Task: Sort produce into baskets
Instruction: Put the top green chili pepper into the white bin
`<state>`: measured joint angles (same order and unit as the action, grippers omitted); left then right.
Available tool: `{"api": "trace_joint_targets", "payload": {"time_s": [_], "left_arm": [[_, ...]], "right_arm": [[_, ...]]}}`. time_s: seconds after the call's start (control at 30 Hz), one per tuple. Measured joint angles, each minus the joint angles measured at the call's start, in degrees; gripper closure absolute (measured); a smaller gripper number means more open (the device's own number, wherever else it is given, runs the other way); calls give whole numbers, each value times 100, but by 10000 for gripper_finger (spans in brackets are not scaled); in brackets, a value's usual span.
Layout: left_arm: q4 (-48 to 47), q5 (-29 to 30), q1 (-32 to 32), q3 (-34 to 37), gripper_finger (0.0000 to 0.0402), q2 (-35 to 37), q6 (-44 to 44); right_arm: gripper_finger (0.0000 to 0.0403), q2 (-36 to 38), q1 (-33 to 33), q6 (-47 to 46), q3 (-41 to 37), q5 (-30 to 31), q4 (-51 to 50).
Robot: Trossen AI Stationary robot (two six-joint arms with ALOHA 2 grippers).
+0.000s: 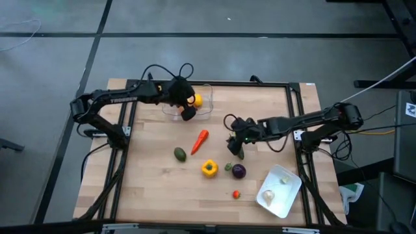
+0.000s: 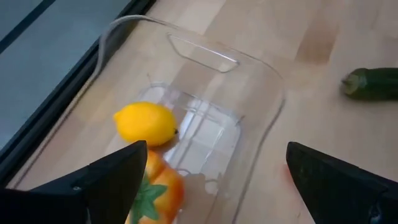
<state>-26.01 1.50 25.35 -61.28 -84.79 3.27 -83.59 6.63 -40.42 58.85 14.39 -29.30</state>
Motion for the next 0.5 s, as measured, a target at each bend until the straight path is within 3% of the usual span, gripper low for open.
{"api": "trace_joint_targets", "payload": {"time_s": [0.13, 0.5], "left_arm": [[18, 0, -126, 0, 20, 0, -22], [16, 2, -368, 0, 20, 0, -20]], "right_arm": [[144, -302, -145, -179, -2, 189, -408], [144, -1134, -532, -219, 0, -366, -386]]}}
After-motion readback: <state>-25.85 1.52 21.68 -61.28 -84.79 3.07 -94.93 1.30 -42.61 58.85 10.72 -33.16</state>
